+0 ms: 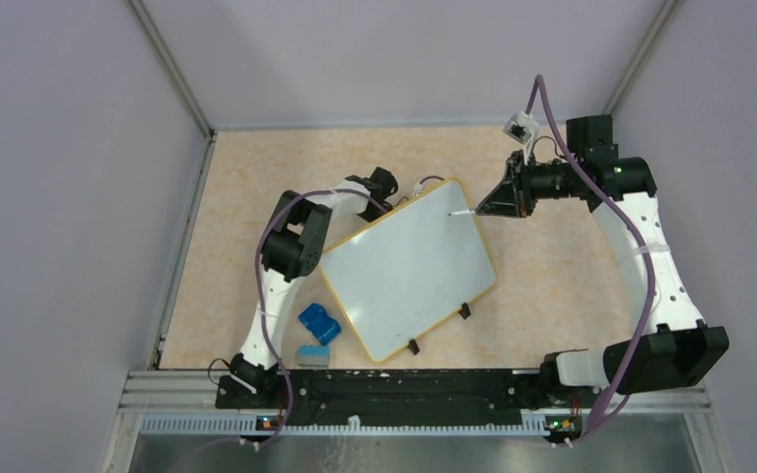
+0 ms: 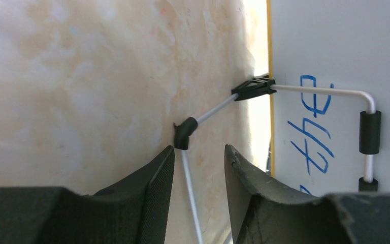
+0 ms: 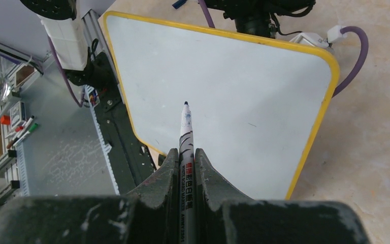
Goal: Write a sentence on the whiteboard
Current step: Move the whiteboard to the center of the board, then adjust the whiteboard at the center of the board.
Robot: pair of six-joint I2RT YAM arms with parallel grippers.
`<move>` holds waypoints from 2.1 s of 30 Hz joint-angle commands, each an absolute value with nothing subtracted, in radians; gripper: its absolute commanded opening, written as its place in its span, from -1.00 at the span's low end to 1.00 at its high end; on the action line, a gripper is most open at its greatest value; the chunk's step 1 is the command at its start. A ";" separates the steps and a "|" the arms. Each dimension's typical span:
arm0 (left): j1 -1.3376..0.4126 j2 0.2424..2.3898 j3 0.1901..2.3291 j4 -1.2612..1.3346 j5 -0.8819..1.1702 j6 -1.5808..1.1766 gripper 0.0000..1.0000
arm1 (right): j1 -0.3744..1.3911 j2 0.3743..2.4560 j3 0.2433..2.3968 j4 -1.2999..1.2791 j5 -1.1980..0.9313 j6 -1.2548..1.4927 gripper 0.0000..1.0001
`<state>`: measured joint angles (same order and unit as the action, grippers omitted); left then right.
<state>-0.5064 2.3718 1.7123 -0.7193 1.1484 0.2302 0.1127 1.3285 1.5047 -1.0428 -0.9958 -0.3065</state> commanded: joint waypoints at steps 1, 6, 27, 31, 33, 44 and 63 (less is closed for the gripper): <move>-0.445 2.361 1.798 -0.726 1.022 0.277 0.01 | 0.106 1.276 1.500 -1.042 -1.017 -0.335 -1.00; -0.337 2.259 1.895 -0.807 0.989 0.283 0.20 | 0.177 1.242 1.473 -0.977 -0.984 -0.297 -1.00; 0.023 1.503 1.474 -1.095 1.080 0.471 0.97 | 0.584 1.356 1.575 -0.857 -0.737 -0.282 -1.00; 0.023 1.470 1.413 -1.209 1.138 0.583 0.89 | 0.672 1.385 1.604 -0.842 -0.673 -0.299 -1.00; 0.023 1.467 1.391 -1.245 1.157 0.606 0.76 | 0.704 1.391 1.601 -0.806 -0.646 -0.291 -1.00; 0.015 1.451 1.355 -1.309 1.231 0.681 0.36 | 0.769 1.392 1.568 -0.712 -0.625 -0.275 -1.00; -0.265 1.672 1.536 -1.229 1.122 0.621 -0.86 | 0.769 1.310 1.501 -0.790 -0.675 -0.338 -1.00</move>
